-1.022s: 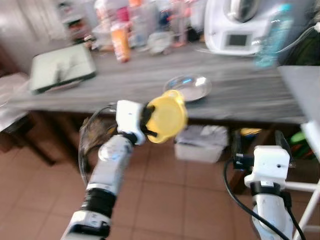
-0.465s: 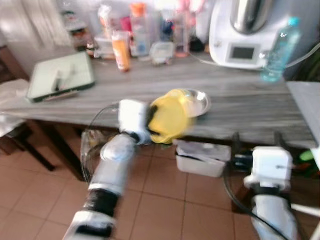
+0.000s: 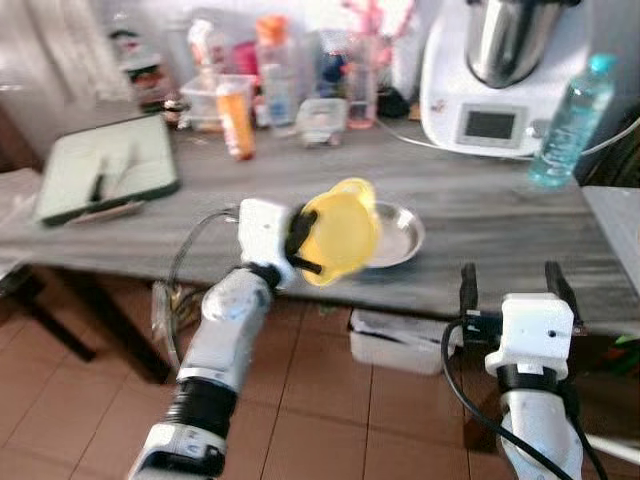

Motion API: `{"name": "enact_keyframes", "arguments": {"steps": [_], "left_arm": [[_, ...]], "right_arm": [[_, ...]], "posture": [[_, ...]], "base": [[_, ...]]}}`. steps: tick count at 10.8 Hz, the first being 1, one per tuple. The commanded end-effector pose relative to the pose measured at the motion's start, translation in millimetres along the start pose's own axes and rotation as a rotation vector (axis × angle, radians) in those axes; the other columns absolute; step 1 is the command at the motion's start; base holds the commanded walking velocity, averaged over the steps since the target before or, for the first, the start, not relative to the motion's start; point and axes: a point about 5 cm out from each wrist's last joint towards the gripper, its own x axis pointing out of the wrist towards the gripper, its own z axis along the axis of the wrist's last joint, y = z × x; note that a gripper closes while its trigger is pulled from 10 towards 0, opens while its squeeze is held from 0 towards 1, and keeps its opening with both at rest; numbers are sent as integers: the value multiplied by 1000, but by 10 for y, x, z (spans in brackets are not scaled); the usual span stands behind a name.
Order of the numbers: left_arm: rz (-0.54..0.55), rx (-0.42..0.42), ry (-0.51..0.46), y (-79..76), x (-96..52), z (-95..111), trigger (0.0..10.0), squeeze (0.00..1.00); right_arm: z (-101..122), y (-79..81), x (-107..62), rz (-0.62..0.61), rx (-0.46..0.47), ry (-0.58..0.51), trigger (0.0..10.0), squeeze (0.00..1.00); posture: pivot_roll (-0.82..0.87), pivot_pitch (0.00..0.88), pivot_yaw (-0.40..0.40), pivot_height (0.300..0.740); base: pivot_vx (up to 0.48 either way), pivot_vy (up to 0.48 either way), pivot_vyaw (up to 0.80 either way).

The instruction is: Setting the table

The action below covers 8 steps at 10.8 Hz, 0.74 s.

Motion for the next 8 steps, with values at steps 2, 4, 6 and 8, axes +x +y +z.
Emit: {"name": "enact_keyframes", "arguments": {"steps": [2,4,6,8], "left_arm": [[-27,7,-13,-39,6,44,10000,0],[-25,7,-16,-30,15,55,10000,0],[-28,7,-16,-39,15,59,10000,0],[-26,5,-22,-38,32,82,10000,0]], "right_arm": [[25,-13,7,-2,-11,-10,10000,0],[19,-4,-14,3,-12,-7,10000,0],[15,14,-33,21,-24,-6,10000,0],[26,32,-37,32,-31,-13,10000,0]], "posture": [[13,38,76,740],[13,38,76,740],[12,43,74,740],[13,43,75,740]], "base": [[341,0,0],[336,0,0],[330,0,0],[328,0,0]]}}
